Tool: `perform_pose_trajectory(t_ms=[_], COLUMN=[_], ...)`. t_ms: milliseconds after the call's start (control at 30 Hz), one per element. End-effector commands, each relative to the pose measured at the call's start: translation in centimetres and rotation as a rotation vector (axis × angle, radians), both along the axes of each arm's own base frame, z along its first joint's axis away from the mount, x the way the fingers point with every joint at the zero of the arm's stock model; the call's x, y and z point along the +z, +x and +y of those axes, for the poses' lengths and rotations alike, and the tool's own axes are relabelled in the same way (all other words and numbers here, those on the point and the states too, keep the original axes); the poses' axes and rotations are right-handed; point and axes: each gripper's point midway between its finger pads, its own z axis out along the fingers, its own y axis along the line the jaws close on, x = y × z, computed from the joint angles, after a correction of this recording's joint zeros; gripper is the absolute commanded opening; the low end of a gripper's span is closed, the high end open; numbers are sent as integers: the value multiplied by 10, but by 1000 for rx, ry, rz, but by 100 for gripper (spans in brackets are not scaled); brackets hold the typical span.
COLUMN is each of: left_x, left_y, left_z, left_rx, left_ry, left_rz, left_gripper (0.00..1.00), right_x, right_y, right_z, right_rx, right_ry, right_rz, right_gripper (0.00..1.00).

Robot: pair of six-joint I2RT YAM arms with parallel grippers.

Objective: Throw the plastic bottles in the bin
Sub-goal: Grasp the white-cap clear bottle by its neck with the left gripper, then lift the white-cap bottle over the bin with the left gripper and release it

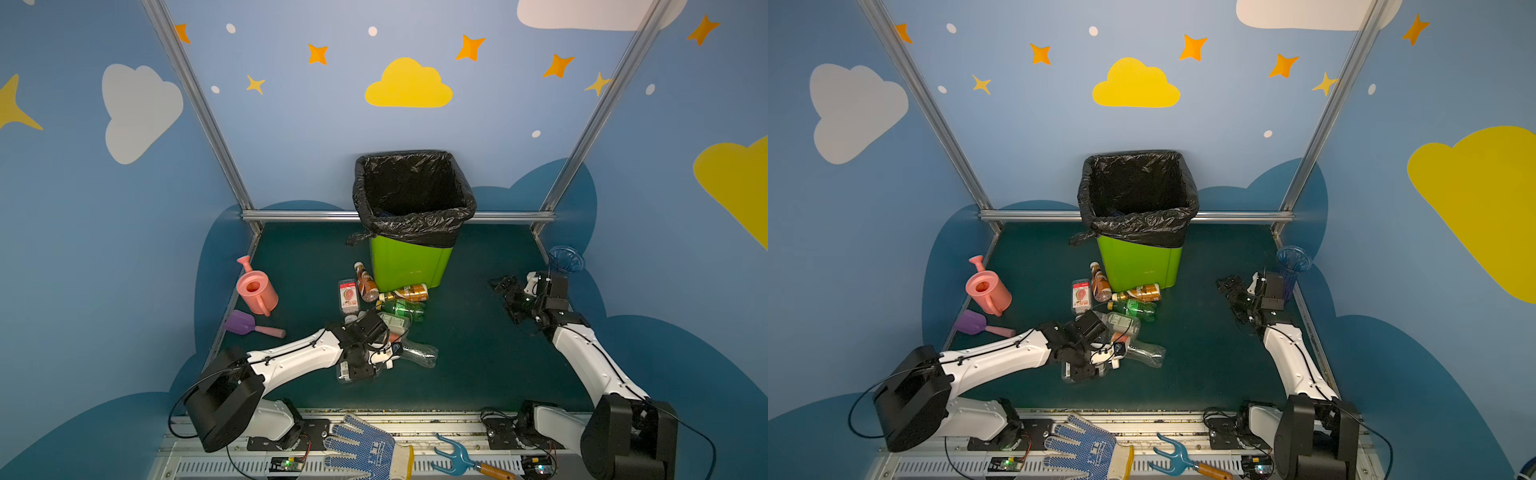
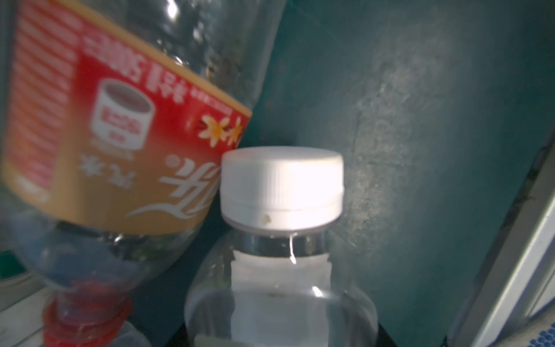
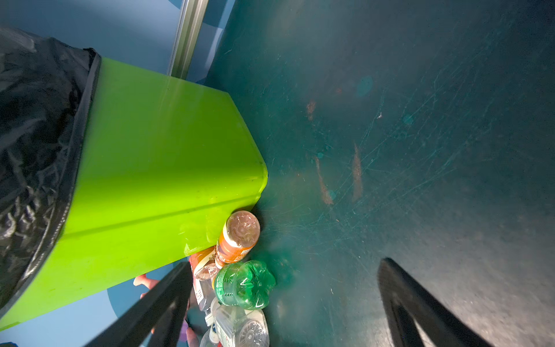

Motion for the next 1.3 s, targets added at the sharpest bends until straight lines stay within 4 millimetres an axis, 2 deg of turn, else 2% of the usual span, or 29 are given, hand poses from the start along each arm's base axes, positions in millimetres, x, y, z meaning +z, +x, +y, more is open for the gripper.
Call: perform_pose_trajectory(t_ms=[0, 167, 267, 367, 500, 767, 1000, 1167, 1267], left_x=[28, 68, 109, 168, 264, 454, 578, 640, 650], left_y=[5, 13, 25, 41, 60, 74, 81, 82, 100], left_z=[-10, -12, -13, -11, 3, 41, 45, 38, 22], left_rx=[-8, 12, 49, 96, 179, 319, 356, 301, 289], left_ry=[-66, -157, -256, -393, -582, -1039, -1322, -1490, -1548], left_rz=[-58, -175, -312, -511, -762, -1124, -1232, -1276, -1229], left_gripper=[55, 52, 51, 51, 51, 47, 49, 50, 50], right_x=[-1, -1, -1, 1, 0, 6, 13, 17, 21], right_y=[0, 1, 4, 7, 9, 11, 7, 2, -1], right_z=[0, 0, 1, 4, 8, 7, -3, -13, -20], right_rx=[-1, -9, -11, 6, 31, 31, 9, -11, -29], right_ry=[13, 26, 45, 56, 68, 68, 56, 70, 78], right_rz=[1, 1, -4, -8, -7, -19, -36, -47, -59], right_gripper=[95, 95, 95, 95, 95, 95, 95, 95, 95])
